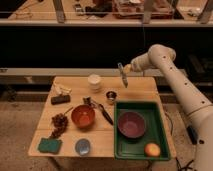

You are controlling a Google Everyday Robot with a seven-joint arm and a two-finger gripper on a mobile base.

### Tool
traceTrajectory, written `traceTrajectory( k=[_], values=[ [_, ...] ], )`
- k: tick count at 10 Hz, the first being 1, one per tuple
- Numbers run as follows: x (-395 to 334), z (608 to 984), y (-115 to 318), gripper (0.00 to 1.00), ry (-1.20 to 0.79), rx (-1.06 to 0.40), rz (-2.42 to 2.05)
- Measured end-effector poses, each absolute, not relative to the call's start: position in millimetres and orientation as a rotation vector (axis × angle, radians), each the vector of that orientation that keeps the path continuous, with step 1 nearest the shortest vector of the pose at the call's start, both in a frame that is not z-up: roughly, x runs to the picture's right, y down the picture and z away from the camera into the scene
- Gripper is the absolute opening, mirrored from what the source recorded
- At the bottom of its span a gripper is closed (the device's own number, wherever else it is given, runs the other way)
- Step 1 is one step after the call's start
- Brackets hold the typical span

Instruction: Place towel in paper cup

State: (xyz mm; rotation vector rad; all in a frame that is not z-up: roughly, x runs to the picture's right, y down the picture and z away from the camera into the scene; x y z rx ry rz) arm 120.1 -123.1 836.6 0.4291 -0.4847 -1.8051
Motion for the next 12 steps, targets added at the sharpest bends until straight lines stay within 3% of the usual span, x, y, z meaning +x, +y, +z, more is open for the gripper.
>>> traceTrajectory(
  k=[8,12],
  values=[
    [9,831,-136,0.14,-0.465,0.506,-1.975],
    [-13,852,-132,0.14,-0.418,0.463,-2.017]
  ],
)
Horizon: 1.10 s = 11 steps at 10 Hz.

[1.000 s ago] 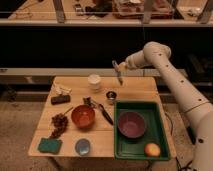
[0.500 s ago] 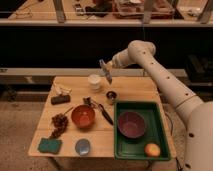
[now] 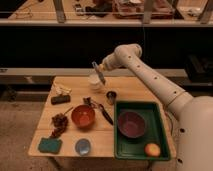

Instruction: Place towel in paper cup

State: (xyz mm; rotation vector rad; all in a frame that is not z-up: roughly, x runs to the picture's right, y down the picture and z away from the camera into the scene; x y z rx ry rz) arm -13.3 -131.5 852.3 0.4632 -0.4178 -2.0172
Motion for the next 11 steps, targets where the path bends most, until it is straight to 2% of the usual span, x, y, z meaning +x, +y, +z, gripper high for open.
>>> traceTrajectory(
  k=[3,7,11],
  values=[
    [-18,868,-131,0.14,-0.392,0.426,-2.031],
    [12,900,-143,0.14,-0.366,0.345,-1.997],
    [3,900,-137,0.14,-0.385,0.347,-2.003]
  ],
)
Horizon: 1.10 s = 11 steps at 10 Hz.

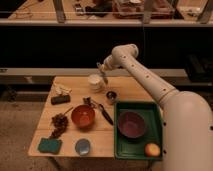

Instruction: Place towel in paper cup

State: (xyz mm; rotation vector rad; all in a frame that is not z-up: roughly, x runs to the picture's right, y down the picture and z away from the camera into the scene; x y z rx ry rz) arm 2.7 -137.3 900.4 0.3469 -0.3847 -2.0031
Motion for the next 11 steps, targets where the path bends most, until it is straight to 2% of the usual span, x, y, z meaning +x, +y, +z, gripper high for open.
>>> traceTrajectory(
  k=[11],
  values=[
    [-40,872,-124,0.14,-0.497,0.429,-2.04]
  ],
)
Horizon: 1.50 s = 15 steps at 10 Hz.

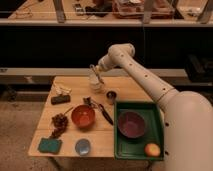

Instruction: Place towel in paper cup

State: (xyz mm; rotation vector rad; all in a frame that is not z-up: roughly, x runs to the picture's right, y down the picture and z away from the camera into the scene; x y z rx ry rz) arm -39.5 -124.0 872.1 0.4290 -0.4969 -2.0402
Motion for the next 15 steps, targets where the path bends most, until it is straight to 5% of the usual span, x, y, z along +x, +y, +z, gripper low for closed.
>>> traceTrajectory(
  k=[7,9,12,15],
  values=[
    [-70,878,-110,0.14,-0.573,0.408,-2.072],
    [-75,885,-102,0.24,-0.596,0.389,-2.081],
    [-80,893,-93,0.56,-0.639,0.352,-2.088],
    [-86,902,-86,0.6,-0.699,0.316,-2.074]
  ],
)
